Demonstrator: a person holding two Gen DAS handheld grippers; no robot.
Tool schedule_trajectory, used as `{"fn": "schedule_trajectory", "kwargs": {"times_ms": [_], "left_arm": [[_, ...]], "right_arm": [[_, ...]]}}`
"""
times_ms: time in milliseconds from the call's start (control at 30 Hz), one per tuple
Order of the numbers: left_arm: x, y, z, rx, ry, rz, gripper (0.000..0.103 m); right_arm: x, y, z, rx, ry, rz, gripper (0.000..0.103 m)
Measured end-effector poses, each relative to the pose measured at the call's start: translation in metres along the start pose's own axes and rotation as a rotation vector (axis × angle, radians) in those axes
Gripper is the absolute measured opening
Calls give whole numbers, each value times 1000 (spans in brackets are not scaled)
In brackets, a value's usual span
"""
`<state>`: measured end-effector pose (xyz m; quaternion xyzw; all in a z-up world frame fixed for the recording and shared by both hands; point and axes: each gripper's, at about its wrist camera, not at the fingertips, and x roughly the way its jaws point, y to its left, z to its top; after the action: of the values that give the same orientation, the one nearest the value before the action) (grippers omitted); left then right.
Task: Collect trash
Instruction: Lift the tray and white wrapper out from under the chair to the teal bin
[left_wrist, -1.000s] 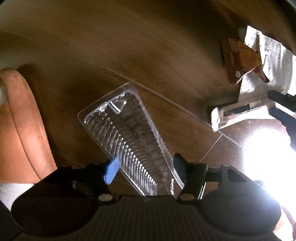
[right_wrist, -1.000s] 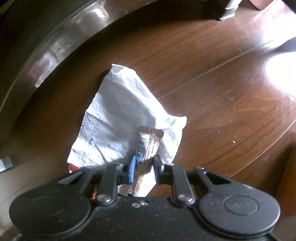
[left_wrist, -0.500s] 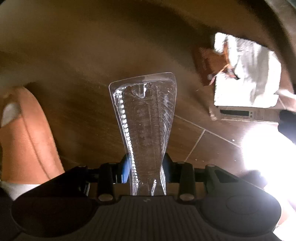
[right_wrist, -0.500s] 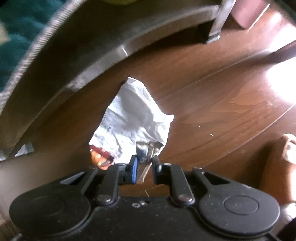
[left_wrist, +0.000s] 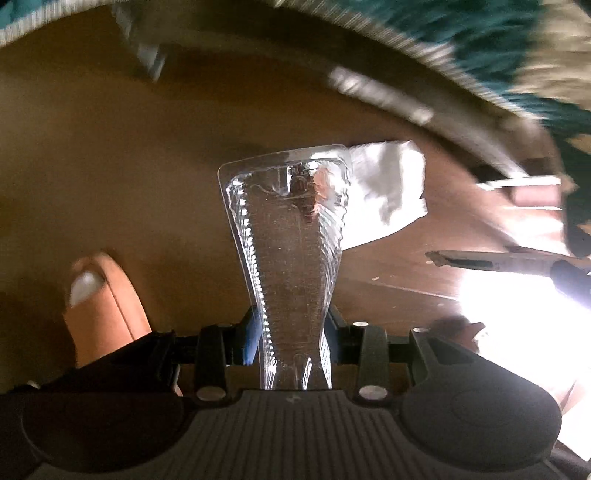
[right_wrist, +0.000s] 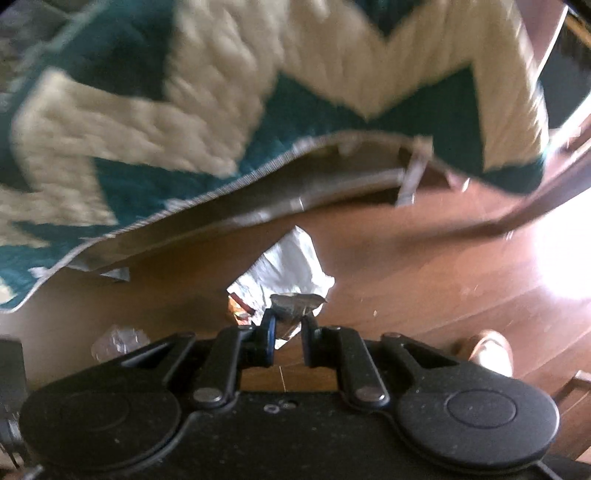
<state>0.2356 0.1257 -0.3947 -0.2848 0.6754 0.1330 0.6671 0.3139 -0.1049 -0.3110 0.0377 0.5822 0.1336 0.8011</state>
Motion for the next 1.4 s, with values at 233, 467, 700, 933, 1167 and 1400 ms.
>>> {"fn": "schedule_trajectory", "kwargs": {"times_ms": [233, 467, 700, 933, 1167, 1400], "left_arm": [[-100, -31, -22, 176, -181, -52, 35], [-194, -76, -52, 296, -348, -116, 35], [-290, -140, -82, 455, -508, -186, 35], [-376, -227, -117, 628, -640, -254, 35], [-460, -326, -154, 764, -767, -357, 35], [-517, -426, -202, 927, -844, -443, 35]], "right_arm": [[-117, 12, -21, -127, -206, 41, 12], [-224, 1, -35, -175, -407, 62, 12], [-331, -24, -43, -187, -607, 61, 12], [-425, -65, -44, -165, -792, 29, 12], [-517, -110, -45, -133, -995, -63, 12], [-576, -164, -47, -84, -1083, -195, 12]]}}
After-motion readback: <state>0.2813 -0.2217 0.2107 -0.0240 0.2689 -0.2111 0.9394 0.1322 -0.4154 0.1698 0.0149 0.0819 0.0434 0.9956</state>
